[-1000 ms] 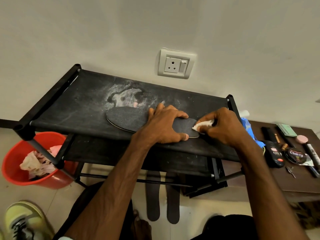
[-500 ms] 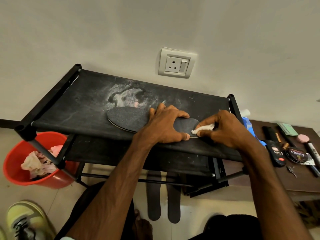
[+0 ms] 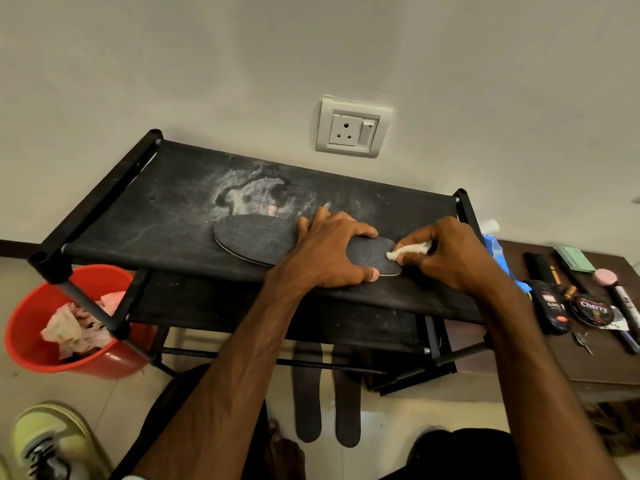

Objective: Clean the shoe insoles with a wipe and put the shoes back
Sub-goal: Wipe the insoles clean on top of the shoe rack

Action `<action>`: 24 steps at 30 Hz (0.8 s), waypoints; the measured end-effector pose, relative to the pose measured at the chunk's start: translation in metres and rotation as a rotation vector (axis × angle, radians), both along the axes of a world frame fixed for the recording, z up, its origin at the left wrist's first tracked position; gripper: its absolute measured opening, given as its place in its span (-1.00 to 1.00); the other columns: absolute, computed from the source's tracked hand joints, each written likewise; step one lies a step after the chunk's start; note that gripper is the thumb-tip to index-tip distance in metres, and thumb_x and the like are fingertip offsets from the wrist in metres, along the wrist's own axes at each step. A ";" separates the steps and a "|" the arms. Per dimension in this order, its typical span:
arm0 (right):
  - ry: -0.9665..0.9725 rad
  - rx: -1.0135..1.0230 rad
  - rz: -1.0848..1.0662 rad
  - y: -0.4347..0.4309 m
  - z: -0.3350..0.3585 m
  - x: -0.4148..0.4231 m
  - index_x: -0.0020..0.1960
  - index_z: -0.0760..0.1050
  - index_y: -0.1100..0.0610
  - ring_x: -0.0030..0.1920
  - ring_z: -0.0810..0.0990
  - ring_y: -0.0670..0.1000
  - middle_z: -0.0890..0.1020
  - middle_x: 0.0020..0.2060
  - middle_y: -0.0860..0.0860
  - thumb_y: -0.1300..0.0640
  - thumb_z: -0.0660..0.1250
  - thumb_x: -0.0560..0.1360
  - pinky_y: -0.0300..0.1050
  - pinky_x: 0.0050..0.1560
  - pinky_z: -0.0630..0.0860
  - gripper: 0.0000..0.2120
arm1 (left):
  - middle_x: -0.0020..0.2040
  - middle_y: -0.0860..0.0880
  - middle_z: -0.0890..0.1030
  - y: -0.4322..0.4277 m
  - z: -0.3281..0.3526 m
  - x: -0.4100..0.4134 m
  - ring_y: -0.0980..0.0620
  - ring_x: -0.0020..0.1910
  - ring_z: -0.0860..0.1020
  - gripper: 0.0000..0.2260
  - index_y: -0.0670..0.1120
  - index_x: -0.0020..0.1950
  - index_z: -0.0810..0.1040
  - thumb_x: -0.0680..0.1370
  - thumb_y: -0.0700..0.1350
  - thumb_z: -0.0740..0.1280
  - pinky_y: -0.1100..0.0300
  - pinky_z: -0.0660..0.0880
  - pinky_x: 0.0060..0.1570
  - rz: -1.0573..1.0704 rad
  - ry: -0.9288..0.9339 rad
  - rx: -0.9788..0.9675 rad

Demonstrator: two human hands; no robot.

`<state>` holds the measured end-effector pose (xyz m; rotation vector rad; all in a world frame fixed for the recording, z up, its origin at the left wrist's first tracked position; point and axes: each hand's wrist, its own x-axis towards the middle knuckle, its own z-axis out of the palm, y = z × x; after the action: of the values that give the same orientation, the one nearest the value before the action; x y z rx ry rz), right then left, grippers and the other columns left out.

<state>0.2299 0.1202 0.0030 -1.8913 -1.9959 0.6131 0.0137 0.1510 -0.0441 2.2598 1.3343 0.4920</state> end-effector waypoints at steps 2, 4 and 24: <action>-0.028 -0.044 0.058 -0.009 0.003 0.003 -0.01 0.76 -0.05 -0.16 0.67 -0.17 0.73 -0.17 -0.17 0.16 0.57 0.44 -0.32 -0.14 0.61 -0.83 | 0.34 0.14 0.41 0.000 -0.001 0.000 0.04 0.31 0.20 -0.36 0.28 0.39 0.45 0.34 0.29 0.50 0.08 0.00 0.16 0.004 -0.007 -0.003; -0.027 -0.074 0.089 -0.014 0.005 0.006 -0.03 0.76 -0.06 -0.18 0.66 -0.24 0.71 -0.22 -0.23 0.20 0.57 0.44 -0.41 -0.20 0.56 -0.81 | 0.34 0.14 0.41 0.000 0.000 0.000 0.03 0.32 0.20 -0.36 0.28 0.39 0.44 0.34 0.29 0.50 0.06 0.02 0.17 0.002 -0.005 -0.004; 0.093 -0.052 -0.016 -0.008 0.004 0.008 0.06 0.74 0.08 -0.10 0.70 -0.03 0.75 -0.09 -0.02 0.17 0.52 0.50 -0.01 0.02 0.67 -0.86 | 0.34 0.16 0.41 -0.001 0.002 -0.001 0.05 0.30 0.22 -0.40 0.30 0.36 0.44 0.35 0.28 0.50 0.07 0.05 0.15 -0.005 -0.010 -0.013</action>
<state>0.2382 0.1119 0.0067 -1.8704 -1.9222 0.7411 0.0130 0.1502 -0.0422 2.2470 1.3226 0.4909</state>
